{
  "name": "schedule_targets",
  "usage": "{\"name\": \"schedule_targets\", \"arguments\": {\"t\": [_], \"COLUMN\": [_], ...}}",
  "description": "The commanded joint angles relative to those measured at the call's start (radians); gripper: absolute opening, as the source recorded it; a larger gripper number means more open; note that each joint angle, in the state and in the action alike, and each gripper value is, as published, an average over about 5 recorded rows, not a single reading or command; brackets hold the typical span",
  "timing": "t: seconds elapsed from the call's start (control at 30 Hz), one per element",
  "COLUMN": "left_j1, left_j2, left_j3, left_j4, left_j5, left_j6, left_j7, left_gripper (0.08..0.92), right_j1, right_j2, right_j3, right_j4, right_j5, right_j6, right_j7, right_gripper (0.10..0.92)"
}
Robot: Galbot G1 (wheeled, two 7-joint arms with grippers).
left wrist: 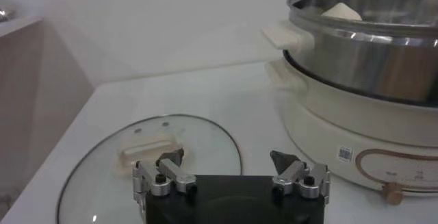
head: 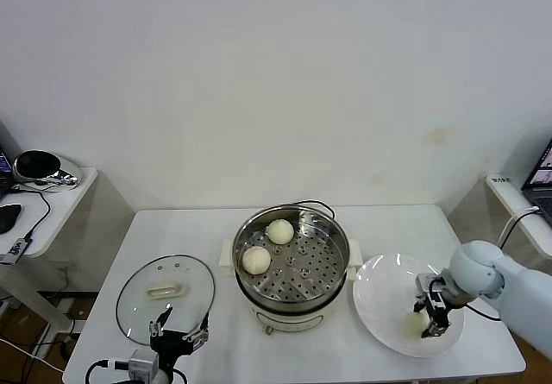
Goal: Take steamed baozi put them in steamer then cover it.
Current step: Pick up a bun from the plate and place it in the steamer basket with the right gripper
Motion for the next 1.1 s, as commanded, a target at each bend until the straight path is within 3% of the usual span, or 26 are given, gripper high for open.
{"name": "schedule_targets", "arguments": {"t": [0.03, 0.23, 0.47, 0.53, 0.7, 1.1], "left_j1": [-0.007, -0.021, -0.026, -0.026, -0.027, -0.023], "left_j2": [0.0, -0.002, -0.011, -0.012, -0.017, -0.038], "left_j3": [0.002, -0.006, -0.019, -0.021, -0.024, -0.038], "left_j4": [0.002, 0.011, 0.004, 0.001, -0.009, -0.017], "left_j5": [0.001, 0.003, 0.011, 0.012, 0.018, 0.017], "left_j6": [-0.001, -0.005, -0.018, -0.021, -0.027, -0.038], "left_j7": [-0.001, -0.008, -0.02, -0.021, -0.025, -0.03], "left_gripper": [0.823, 0.823, 0.823, 0.823, 0.823, 0.823], "right_j1": [0.233, 0.766, 1.104, 1.121, 1.146, 1.027], "right_j2": [-0.039, -0.002, 0.215, 0.29, 0.446, 0.638], "right_j3": [-0.052, -0.409, -0.594, -0.601, -0.635, -0.681], "right_j4": [0.014, -0.034, -0.171, -0.219, -0.325, -0.271], "right_j5": [0.126, 0.26, 0.445, 0.495, 0.575, 0.372], "right_j6": [-0.01, 0.003, 0.045, 0.126, 0.505, 0.934], "right_j7": [-0.021, -0.059, -0.096, -0.115, -0.167, -0.159], "right_gripper": [0.552, 0.551, 0.552, 0.552, 0.551, 0.551]}}
